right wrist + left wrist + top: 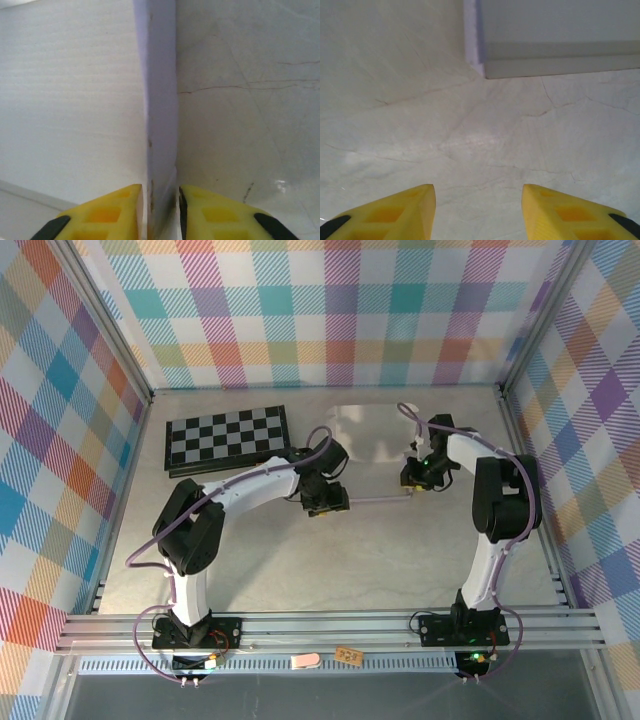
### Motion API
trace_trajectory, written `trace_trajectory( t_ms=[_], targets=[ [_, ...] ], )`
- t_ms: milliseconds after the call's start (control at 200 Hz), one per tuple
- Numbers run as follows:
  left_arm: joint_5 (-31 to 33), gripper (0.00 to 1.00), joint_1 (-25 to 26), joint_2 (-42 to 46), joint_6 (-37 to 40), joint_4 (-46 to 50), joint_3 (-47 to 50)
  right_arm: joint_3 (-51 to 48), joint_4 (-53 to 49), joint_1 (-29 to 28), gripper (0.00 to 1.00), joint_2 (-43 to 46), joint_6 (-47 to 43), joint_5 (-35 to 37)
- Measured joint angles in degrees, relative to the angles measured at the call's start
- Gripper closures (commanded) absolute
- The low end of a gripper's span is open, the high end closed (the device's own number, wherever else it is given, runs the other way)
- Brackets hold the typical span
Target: Fold the paper box
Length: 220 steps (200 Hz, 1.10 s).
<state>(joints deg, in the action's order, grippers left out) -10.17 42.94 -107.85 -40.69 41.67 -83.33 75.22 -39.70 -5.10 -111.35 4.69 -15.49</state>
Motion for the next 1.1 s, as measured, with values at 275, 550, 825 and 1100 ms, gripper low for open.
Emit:
trace_trajectory(
  t_ms=[275, 550, 825, 1100],
  targets=[
    [-1.53, 0.50, -5.51, -0.83, 2.60, -3.32, -1.75, -1.77, 1.51, 0.87, 0.53, 7.34, 3.85, -3.58],
    [-3.72, 0.57, -7.04, -6.51, 2.95, -7.19, -4.04, -9.05, 3.89, 8.04, 0.60, 10.23, 6.75, -11.78],
    [-3.72, 0.66, -7.15, -10.95, 4.57, -7.39, -6.73, -11.28, 5.86, 8.33, 0.72, 10.16, 8.39, -15.17],
    [-3.26, 0.68, -7.15, -11.74, 5.79, -7.34, -7.69, -11.28, 7.69, 8.92, 0.73, 7.17, 8.44, -16.44]
  ],
)
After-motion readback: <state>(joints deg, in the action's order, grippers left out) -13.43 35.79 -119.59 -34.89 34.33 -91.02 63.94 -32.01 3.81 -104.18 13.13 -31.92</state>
